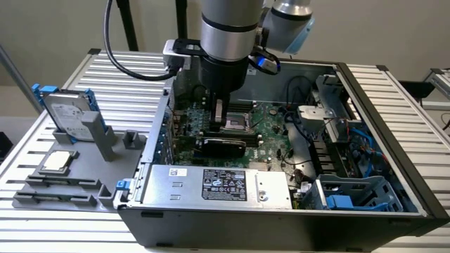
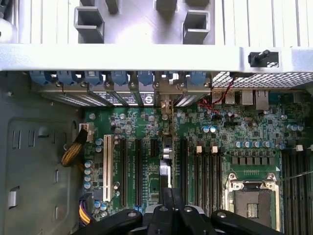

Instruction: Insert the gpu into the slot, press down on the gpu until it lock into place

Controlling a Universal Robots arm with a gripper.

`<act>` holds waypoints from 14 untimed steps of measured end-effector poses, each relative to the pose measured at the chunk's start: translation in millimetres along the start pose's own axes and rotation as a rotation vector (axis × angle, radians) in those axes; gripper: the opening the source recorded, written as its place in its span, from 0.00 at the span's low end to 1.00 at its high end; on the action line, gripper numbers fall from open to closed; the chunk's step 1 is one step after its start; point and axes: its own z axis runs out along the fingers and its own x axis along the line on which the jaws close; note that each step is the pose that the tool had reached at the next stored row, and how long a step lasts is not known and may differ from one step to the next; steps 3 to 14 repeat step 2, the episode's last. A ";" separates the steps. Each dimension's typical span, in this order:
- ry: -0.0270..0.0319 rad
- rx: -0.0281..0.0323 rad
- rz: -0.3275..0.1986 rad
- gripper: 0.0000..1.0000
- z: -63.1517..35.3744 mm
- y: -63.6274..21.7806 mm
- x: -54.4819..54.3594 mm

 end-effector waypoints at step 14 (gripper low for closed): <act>-0.0006 0.0000 0.000 0.11 0.0 0.0 0.0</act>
